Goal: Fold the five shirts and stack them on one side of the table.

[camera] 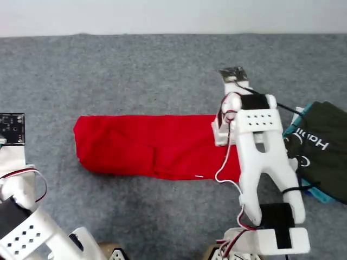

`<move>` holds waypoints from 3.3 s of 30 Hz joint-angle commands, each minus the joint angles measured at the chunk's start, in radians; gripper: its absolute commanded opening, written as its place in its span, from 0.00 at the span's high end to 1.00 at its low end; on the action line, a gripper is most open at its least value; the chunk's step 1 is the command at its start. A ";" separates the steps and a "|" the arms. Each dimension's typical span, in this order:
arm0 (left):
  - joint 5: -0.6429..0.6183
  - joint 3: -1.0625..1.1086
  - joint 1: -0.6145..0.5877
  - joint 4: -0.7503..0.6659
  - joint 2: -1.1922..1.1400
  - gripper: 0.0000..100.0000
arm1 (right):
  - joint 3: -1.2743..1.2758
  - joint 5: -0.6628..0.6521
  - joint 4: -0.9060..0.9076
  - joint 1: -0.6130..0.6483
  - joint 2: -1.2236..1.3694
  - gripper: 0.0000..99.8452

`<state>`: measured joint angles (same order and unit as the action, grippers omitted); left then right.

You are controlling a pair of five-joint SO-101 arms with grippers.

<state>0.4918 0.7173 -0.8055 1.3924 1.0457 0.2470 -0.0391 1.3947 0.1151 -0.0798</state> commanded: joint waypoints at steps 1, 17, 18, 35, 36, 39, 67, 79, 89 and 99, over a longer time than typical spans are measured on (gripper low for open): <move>-0.006 -0.015 0.008 0.005 0.006 0.98 | 0.026 0.055 -0.082 -0.013 0.027 0.75; -0.005 -0.015 0.008 0.005 0.006 0.98 | 0.028 0.104 -0.292 -0.050 0.292 0.79; -0.005 -0.015 0.008 0.005 0.006 0.98 | 0.028 0.104 -0.305 -0.053 0.302 0.79; 0.018 -0.015 0.008 0.005 0.008 0.98 | 0.006 0.046 -0.325 -0.076 0.377 0.99; 0.035 -0.015 0.008 0.005 0.008 0.98 | 0.006 0.028 -0.325 -0.082 0.375 0.99; 0.054 -0.016 0.008 0.005 0.011 0.98 | 0.005 -0.009 -0.318 -0.104 0.371 0.99; 0.048 0.048 0.002 0.006 0.014 0.98 | -0.176 -0.203 -0.306 0.587 0.036 0.99; 0.005 0.067 0.003 -0.018 0.014 0.98 | -0.707 -0.201 -0.255 0.674 0.496 0.99; 0.003 0.067 0.006 -0.032 0.012 0.98 | -1.117 -0.201 -0.156 0.745 0.757 0.99; 0.003 0.067 0.006 -0.031 0.012 0.98 | -1.286 -0.203 -0.156 0.802 0.894 0.98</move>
<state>0.5040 0.7879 -0.8055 1.3924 1.0457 -0.9620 -0.2386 1.2336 0.8945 0.8209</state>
